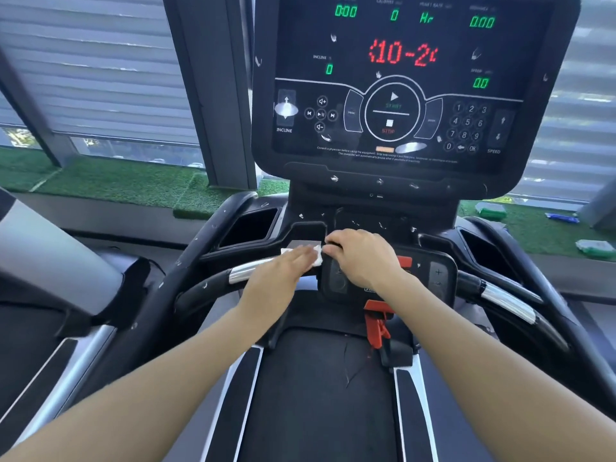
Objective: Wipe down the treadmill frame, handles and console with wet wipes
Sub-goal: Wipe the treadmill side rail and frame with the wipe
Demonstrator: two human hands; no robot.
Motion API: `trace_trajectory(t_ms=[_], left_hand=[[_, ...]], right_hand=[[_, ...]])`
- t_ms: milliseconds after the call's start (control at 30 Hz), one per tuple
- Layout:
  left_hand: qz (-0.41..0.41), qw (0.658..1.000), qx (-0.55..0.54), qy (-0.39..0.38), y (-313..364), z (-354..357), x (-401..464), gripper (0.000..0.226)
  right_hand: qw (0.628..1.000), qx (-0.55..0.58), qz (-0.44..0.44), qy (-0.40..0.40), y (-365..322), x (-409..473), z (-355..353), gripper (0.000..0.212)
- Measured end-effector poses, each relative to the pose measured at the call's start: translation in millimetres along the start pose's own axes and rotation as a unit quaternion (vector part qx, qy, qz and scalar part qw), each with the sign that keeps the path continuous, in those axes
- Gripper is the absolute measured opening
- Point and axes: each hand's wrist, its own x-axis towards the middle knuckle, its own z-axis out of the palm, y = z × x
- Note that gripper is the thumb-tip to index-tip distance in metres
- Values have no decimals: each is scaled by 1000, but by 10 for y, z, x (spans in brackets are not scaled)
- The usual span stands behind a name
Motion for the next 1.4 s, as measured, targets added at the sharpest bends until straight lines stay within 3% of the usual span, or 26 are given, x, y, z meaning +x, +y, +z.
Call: trace_trajectory(t_ms=[67,233,333,400,567,733,900,1000,1067,1133,1300,1400], left_hand=[[38,999,6,11,-80,67,-46,64],[-107,990,12,-87,-34,-84,375,22],[-154,965,-64,-200,-112,-127,661,22],[-155,957,-73,-233,-127,-158,731,23],[-62,989,-12,-135,-136,-259,579,24],[-77,981,-44,-173,-133,-142,651,27],[-71,993,45,-78,40,-75,322,29],[28,998,53,20,-18,47,18,58],[129,986,65,82,-210,189,-89,58],[186,971,121,88,-317,194,-112,53],[152,980,94,89,-272,307,-83,54],[185,975,87,82,-361,310,-194,53]], right_hand=[[1000,5,0,5,8,2,11,34],[1000,7,6,-7,2,12,-5,34],[1000,9,14,-13,-4,15,-14,33],[1000,13,17,-11,-10,7,-15,32],[1000,19,15,-12,-6,1,-15,32],[1000,22,13,-16,-1,11,-8,31],[999,34,13,0,-3,5,13,31],[999,33,14,8,-13,-3,20,32],[999,34,15,12,-16,-5,20,31],[999,31,11,16,-22,-13,26,31],[999,30,12,20,-21,-3,27,32],[999,26,13,17,-24,-10,31,32]])
